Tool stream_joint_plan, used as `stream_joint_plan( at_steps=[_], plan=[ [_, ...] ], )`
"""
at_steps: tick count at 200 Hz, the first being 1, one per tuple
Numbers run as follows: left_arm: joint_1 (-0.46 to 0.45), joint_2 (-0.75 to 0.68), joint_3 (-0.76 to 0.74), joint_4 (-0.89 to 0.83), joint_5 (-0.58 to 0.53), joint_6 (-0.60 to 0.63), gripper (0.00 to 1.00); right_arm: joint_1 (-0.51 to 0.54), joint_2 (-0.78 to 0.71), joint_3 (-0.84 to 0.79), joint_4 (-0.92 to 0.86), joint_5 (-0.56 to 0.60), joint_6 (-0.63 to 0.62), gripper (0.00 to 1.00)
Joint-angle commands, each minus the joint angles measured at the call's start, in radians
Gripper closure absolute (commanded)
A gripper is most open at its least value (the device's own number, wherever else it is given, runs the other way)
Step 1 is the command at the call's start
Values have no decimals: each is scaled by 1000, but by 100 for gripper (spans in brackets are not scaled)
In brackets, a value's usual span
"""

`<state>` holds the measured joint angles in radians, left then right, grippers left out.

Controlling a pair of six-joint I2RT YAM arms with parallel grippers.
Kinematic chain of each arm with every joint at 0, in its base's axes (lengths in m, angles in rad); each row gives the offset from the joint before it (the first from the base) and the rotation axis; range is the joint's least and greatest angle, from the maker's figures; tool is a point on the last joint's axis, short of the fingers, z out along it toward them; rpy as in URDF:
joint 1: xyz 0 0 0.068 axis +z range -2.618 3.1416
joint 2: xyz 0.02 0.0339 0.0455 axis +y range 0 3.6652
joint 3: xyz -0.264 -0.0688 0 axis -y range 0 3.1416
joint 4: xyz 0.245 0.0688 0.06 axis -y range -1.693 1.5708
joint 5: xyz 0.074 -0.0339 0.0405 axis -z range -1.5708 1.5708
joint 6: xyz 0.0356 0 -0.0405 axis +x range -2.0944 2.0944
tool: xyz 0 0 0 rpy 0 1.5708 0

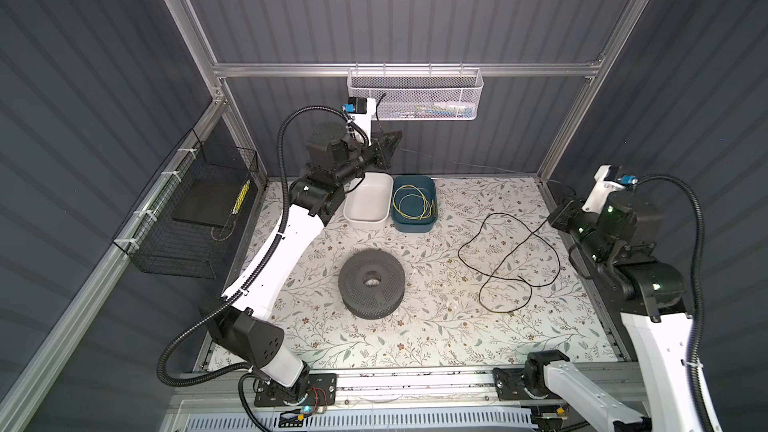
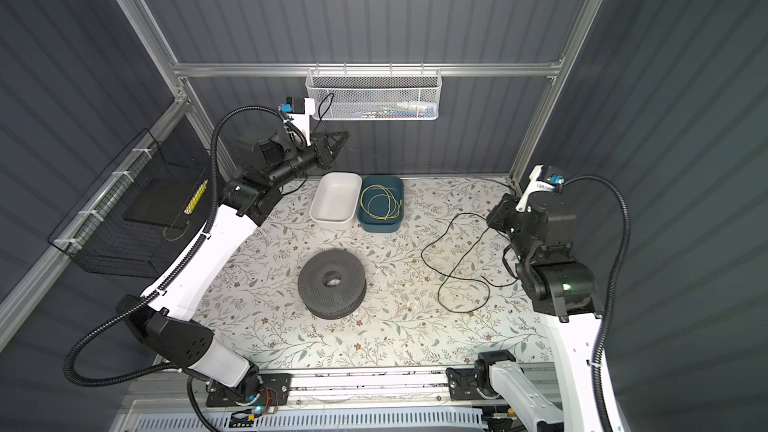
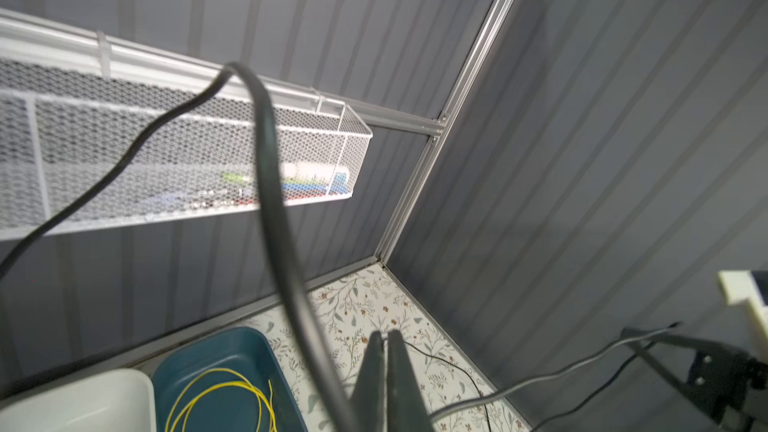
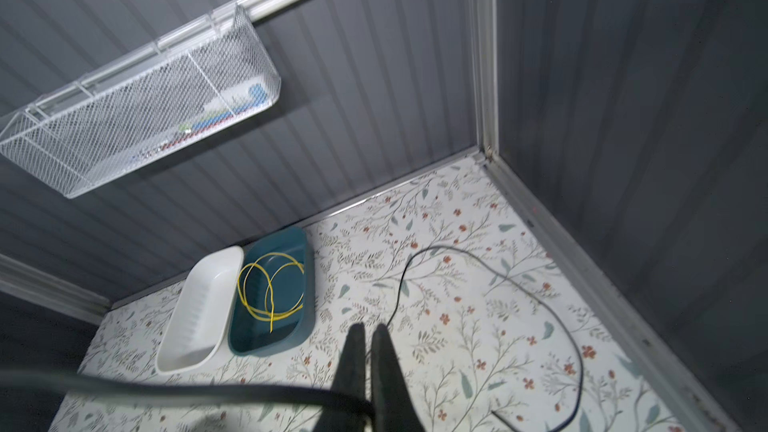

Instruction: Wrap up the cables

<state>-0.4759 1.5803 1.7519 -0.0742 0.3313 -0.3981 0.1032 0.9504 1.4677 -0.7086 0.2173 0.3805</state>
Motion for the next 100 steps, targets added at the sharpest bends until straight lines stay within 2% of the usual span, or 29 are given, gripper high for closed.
stream_joint_plan(
  at_steps=[1, 21, 37, 50, 73, 88, 100],
  plan=[
    [23, -22, -40, 73, 43, -39, 100, 1, 99, 176, -68, 116, -76, 100],
    [26, -24, -94, 75, 49, -39, 100, 14, 160, 343, -66, 141, -135, 100],
    [33, -38, -148, 74, 47, -35, 100, 117, 162, 354, -49, 158, -178, 100],
    [43, -63, -203, 89, 39, -35, 100, 243, 127, 234, -12, 169, -195, 100],
    [63, -120, -261, 90, 12, -16, 100, 392, 42, -72, 79, 95, -116, 100],
    [82, -148, -259, 30, -58, 9, 100, 492, 47, -189, 102, 107, -98, 100],
    [99, -172, -254, -20, -88, 25, 100, 538, 62, -257, 118, 54, -68, 100]
  ],
)
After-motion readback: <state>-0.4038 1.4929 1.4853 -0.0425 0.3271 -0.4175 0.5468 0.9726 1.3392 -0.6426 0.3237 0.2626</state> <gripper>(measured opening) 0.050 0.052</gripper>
